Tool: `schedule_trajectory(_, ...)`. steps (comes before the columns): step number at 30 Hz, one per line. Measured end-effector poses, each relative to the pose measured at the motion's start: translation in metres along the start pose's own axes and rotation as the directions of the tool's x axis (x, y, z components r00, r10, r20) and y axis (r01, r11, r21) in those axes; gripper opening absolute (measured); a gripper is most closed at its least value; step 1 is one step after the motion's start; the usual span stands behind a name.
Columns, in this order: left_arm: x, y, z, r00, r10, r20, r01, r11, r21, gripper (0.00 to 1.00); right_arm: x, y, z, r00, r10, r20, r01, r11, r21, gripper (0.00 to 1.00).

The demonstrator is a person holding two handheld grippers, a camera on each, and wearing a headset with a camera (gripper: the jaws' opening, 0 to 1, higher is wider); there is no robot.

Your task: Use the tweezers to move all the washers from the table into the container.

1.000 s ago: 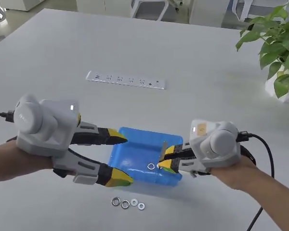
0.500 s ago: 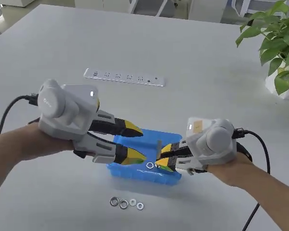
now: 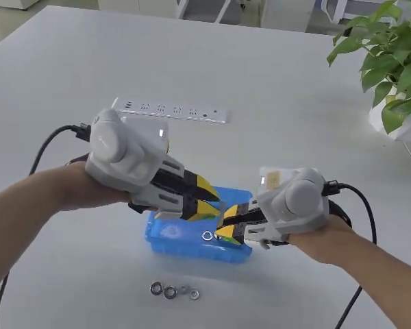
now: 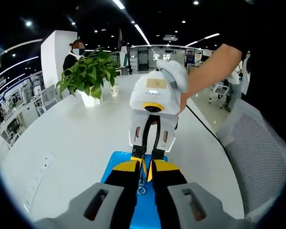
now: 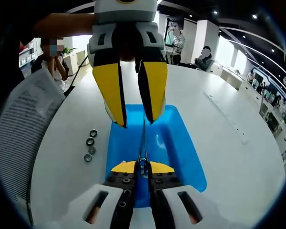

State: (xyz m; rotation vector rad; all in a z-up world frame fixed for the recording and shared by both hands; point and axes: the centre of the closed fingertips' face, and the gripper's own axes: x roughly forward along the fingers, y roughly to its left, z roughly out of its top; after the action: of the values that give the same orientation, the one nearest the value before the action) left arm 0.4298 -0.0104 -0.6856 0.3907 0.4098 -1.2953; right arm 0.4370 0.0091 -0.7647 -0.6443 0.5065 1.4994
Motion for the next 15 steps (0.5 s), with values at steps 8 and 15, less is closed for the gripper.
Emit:
schedule_trajectory(8,0.0056,0.0012,-0.0031,0.9997,-0.012,-0.019,0.013,1.000,0.019,0.08,-0.0002,0.0004,-0.0002,1.0000,0.003,-0.003,-0.003,1.000,-0.005,0.09)
schedule_trajectory(15,0.0075,0.0023,-0.0026,0.9997,-0.015,-0.019,0.016,1.000,0.023,0.06,-0.0003,0.0004,-0.0001,1.0000,0.004,-0.004,-0.004,1.000,-0.010,0.10)
